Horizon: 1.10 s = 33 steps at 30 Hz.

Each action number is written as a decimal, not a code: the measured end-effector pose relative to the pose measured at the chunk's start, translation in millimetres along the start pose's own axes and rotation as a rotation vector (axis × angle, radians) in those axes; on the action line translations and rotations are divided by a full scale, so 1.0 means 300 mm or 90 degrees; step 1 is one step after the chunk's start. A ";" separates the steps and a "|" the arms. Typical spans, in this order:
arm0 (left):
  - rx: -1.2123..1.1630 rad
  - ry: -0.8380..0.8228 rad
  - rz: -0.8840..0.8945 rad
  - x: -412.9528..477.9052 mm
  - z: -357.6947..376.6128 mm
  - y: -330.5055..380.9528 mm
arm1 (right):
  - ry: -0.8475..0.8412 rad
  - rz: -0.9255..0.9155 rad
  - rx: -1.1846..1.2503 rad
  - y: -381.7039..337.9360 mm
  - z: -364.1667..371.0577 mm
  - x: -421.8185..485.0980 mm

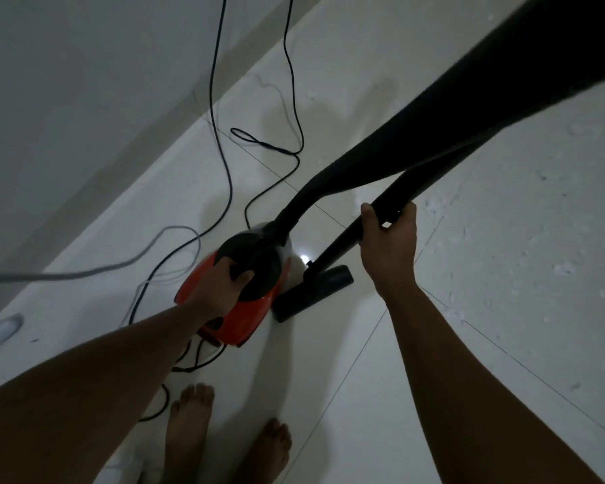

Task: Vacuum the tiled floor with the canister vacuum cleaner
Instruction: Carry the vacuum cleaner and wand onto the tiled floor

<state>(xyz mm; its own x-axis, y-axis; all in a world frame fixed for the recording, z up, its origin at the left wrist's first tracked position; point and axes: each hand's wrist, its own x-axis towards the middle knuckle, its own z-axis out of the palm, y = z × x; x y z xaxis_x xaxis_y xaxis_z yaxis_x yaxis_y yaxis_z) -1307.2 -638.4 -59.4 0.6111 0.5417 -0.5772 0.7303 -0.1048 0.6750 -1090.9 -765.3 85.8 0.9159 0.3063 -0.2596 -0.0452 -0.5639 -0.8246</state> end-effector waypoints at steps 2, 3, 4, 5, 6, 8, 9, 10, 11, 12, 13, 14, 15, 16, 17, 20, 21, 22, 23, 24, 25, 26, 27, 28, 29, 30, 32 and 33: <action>0.049 -0.004 0.070 0.003 -0.021 -0.045 | 0.017 -0.011 -0.018 0.015 0.005 0.012; 0.117 -0.009 0.134 -0.002 -0.037 -0.066 | 0.024 -0.012 -0.022 0.022 0.005 0.017; 0.210 -0.016 0.191 -0.004 -0.056 -0.095 | 0.025 -0.013 -0.025 0.033 0.010 0.020; 0.299 -0.021 0.237 -0.004 -0.074 -0.122 | 0.022 -0.014 -0.024 0.042 0.017 0.023; 0.370 -0.026 0.273 -0.001 -0.091 -0.144 | 0.017 -0.017 -0.024 0.054 0.023 0.025; 0.478 -0.051 0.328 0.016 -0.117 -0.171 | 0.012 -0.021 -0.020 0.069 0.025 0.034; 0.534 -0.082 0.331 0.025 -0.124 -0.183 | 0.010 -0.020 -0.013 0.079 0.027 0.037; 0.588 -0.112 0.333 0.030 -0.130 -0.187 | 0.007 -0.017 -0.004 0.087 0.030 0.041; 0.627 -0.127 0.337 0.036 -0.130 -0.199 | 0.003 -0.015 0.004 0.094 0.033 0.044; 0.652 -0.136 0.339 0.036 -0.128 -0.208 | -0.002 -0.012 0.011 0.098 0.037 0.044; 0.665 -0.133 0.342 0.032 -0.125 -0.212 | -0.004 -0.009 0.017 0.101 0.038 0.044; 0.673 -0.123 0.348 0.033 -0.118 -0.222 | -0.005 -0.007 0.024 0.104 0.040 0.045; 0.679 -0.106 0.359 0.035 -0.113 -0.229 | -0.004 -0.008 0.029 0.105 0.041 0.046; 0.686 -0.093 0.369 0.038 -0.110 -0.235 | -0.002 -0.009 0.031 0.105 0.043 0.049; 0.695 -0.081 0.378 0.041 -0.109 -0.243 | -0.001 -0.011 0.031 0.105 0.045 0.052; 0.721 -0.046 0.407 0.038 -0.113 -0.268 | 0.001 -0.013 0.033 0.102 0.050 0.059; 0.727 -0.032 0.417 0.036 -0.114 -0.271 | 0.001 -0.014 0.033 0.102 0.051 0.062; 0.733 -0.020 0.421 0.036 -0.115 -0.270 | 0.000 -0.015 0.035 0.100 0.054 0.065; 0.736 -0.012 0.421 0.034 -0.113 -0.266 | 0.000 -0.015 0.037 0.099 0.056 0.065; 0.740 -0.010 0.418 0.033 -0.110 -0.261 | 0.001 -0.015 0.040 0.098 0.059 0.066; 0.744 -0.010 0.414 0.030 -0.109 -0.253 | 0.002 -0.016 0.041 0.096 0.063 0.067; 0.747 -0.008 0.412 0.028 -0.107 -0.248 | 0.002 -0.017 0.041 0.096 0.066 0.067; 0.746 -0.005 0.411 0.027 -0.107 -0.245 | 0.001 -0.017 0.042 0.095 0.069 0.066; 0.742 -0.006 0.409 0.027 -0.107 -0.244 | 0.000 -0.018 0.044 0.094 0.072 0.065; 0.738 -0.010 0.403 0.028 -0.109 -0.238 | -0.001 -0.017 0.045 0.092 0.073 0.064; 0.733 -0.018 0.397 0.029 -0.110 -0.230 | 0.000 -0.018 0.045 0.090 0.073 0.063; 0.719 -0.025 0.383 0.026 -0.112 -0.212 | 0.005 -0.018 0.042 0.084 0.075 0.058; 0.710 -0.030 0.377 0.022 -0.112 -0.203 | 0.009 -0.017 0.037 0.081 0.077 0.054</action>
<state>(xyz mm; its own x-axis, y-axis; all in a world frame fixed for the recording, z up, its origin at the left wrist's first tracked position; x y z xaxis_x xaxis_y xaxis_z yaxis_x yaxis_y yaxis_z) -1358.0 -600.3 -88.8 0.9252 0.1434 -0.3513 0.1873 -0.9778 0.0941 -1086.3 -756.4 49.8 0.9226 0.3094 -0.2303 -0.0436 -0.5097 -0.8593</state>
